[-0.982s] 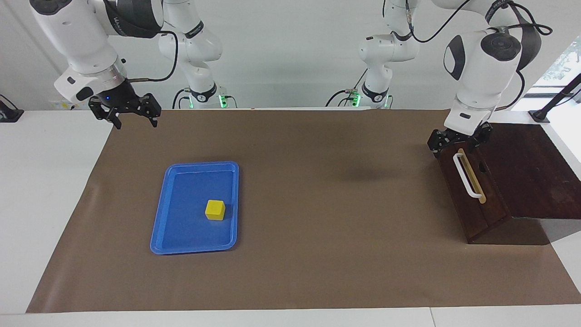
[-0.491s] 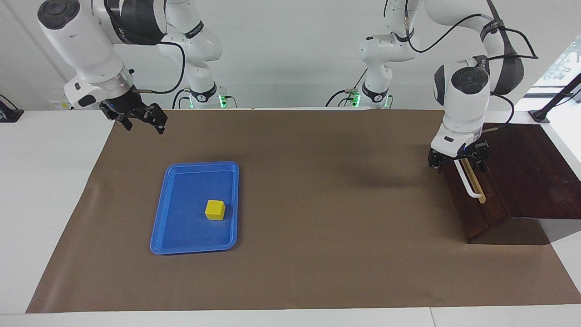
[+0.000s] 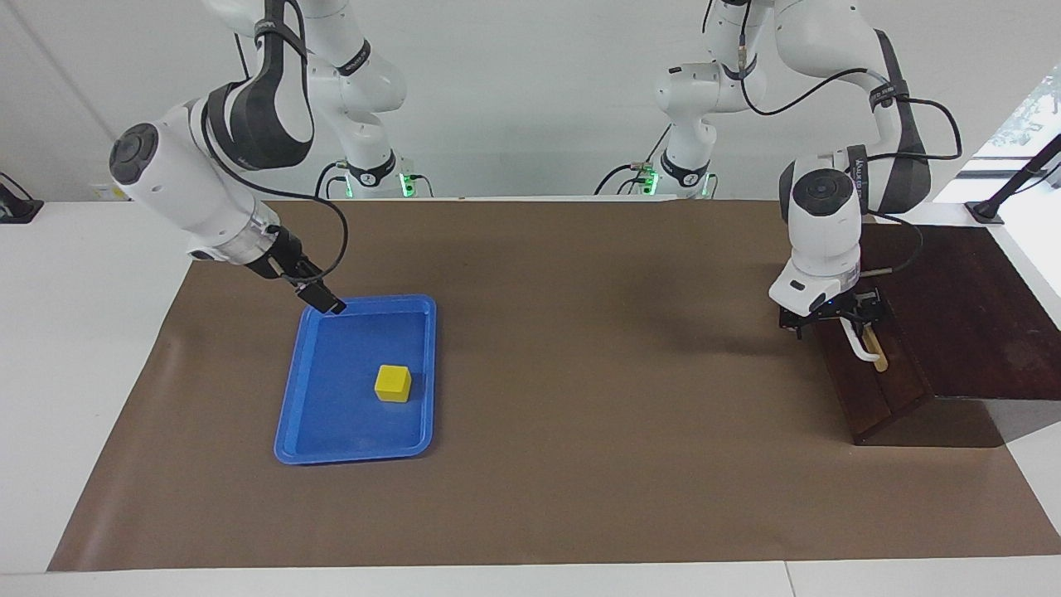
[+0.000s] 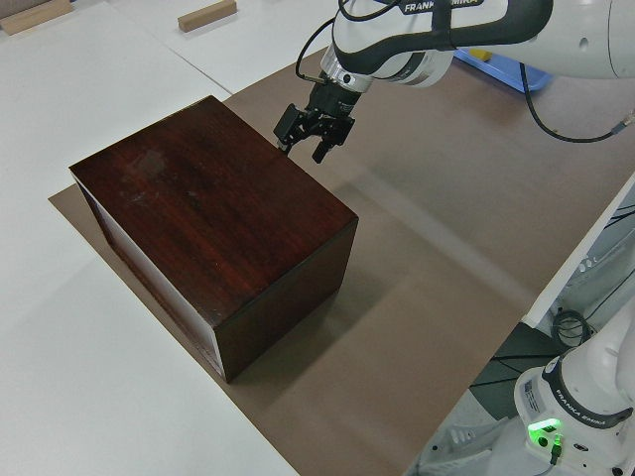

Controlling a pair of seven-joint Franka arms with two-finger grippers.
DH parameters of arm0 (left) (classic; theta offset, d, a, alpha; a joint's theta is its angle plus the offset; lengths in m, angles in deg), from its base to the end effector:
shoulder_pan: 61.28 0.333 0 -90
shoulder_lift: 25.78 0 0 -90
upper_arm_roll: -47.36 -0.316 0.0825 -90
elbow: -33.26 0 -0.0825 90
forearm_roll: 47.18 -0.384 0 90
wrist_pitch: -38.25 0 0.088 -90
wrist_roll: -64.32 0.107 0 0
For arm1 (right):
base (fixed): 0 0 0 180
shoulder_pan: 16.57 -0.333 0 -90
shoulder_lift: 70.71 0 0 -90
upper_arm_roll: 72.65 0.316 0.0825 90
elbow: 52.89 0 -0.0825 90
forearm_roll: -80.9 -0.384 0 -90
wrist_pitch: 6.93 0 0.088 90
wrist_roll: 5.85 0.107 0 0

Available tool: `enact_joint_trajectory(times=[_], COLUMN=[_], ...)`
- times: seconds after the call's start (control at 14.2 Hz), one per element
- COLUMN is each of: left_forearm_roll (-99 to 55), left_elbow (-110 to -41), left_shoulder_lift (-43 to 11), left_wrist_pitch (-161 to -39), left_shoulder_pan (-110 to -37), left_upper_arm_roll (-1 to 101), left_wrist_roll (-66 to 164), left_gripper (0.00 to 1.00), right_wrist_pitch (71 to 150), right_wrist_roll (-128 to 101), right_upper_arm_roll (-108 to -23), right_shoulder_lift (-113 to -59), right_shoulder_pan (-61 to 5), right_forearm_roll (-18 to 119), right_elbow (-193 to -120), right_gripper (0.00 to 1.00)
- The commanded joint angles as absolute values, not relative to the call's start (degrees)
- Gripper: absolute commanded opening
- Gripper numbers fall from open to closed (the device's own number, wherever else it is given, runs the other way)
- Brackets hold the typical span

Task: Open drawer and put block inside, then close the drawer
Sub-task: 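Pull the drawer open with the left gripper while the right gripper reaches the tray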

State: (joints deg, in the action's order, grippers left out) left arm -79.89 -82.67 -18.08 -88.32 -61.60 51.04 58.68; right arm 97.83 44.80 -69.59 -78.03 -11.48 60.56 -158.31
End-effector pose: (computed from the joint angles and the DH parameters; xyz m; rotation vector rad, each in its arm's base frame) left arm 0.5857 -0.0219 0.3932 -2.6572 0.4079 -0.1223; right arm 0.5830 0.0065 0.4503 -2.4860 1.4150 0.3861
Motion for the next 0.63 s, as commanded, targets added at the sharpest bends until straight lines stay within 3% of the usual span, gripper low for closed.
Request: enact_joint_trajectory(times=[0.0,0.35,0.56], left_forearm_roll=[-81.4,-80.3,-72.1], left_elbow=[-84.5,-83.6,-83.0], left_shoulder_lift=[-17.6,-16.6,-16.5], left_wrist_pitch=[-91.4,-91.5,-91.3], left_shoulder_pan=[-60.8,-65.5,-69.5], left_upper_arm_roll=[51.0,51.5,51.5], left_wrist_roll=[58.3,51.1,48.9], left_gripper=[1.0,1.0,1.0], right_wrist_pitch=[104.3,107.5,108.1], right_wrist_roll=[50.4,55.9,59.6], right_upper_arm_roll=[-69.0,-69.0,-69.0], right_shoulder_lift=[-78.1,-84.9,-90.3], right_shoulder_pan=[-11.2,-11.5,-11.1], right_forearm_roll=[55.5,49.3,46.6], right_elbow=[-163.3,-162.6,-159.5], right_gripper=[1.0,1.0,1.0])
